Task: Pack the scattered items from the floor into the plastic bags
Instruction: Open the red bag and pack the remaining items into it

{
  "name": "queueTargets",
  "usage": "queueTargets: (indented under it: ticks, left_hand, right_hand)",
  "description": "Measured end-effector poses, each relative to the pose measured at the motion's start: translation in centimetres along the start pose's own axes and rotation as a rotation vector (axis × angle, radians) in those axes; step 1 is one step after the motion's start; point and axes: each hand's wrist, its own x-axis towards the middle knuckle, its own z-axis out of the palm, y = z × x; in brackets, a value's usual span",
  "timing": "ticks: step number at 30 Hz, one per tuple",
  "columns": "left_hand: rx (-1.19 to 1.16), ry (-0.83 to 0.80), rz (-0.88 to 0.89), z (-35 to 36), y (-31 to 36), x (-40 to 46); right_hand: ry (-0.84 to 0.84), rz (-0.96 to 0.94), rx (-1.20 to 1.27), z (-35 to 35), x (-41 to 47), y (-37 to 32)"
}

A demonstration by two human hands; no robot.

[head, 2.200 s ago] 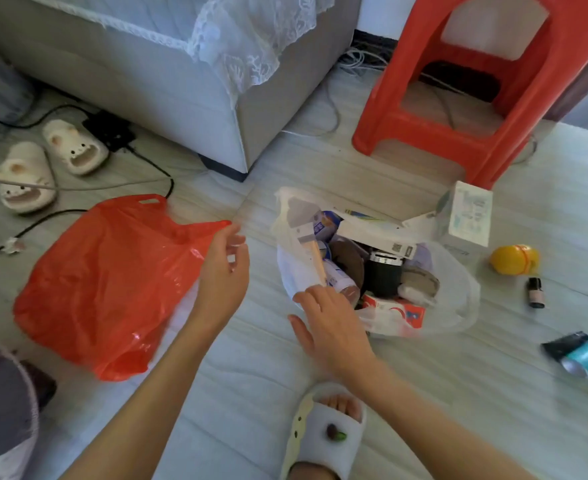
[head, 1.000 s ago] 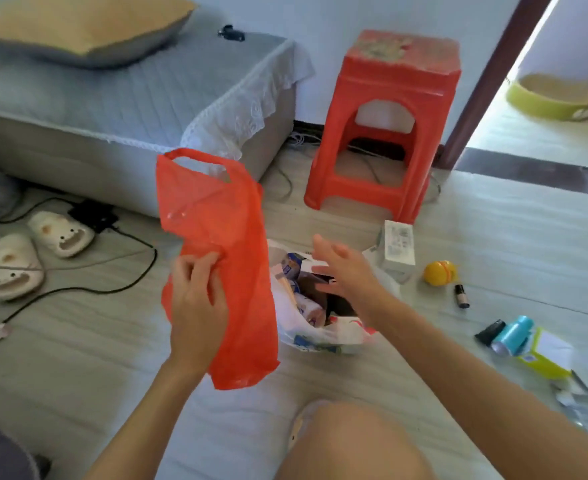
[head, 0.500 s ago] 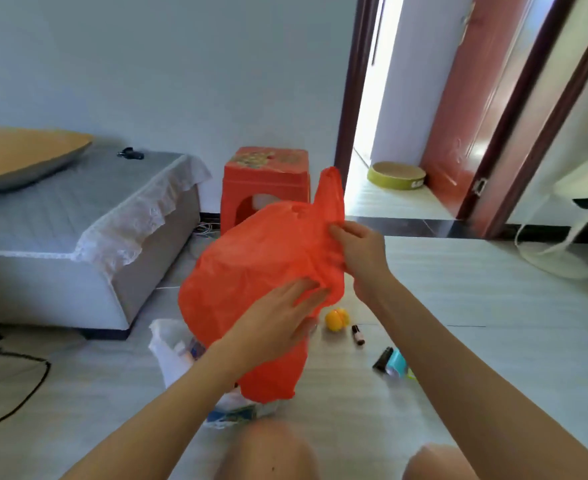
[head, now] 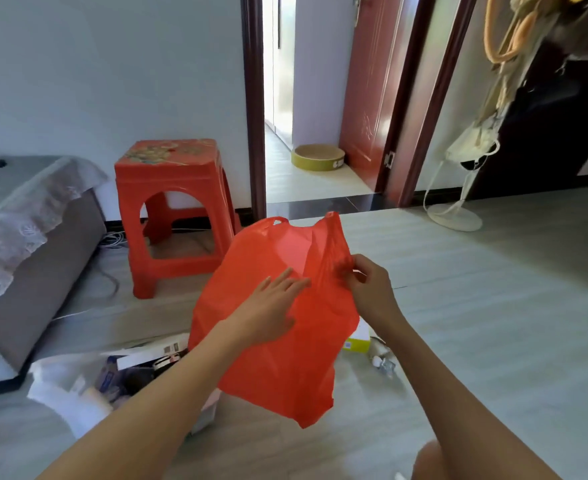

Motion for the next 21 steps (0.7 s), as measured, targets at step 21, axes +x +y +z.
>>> queueTargets:
  ticks: [21]
  left_hand:
    - [-0.76, 0.589, -0.838, -0.8, -6.1, 2.3]
  right_hand:
    - [0.332, -0.254, -0.097, -2.1, 0.8, 1.6]
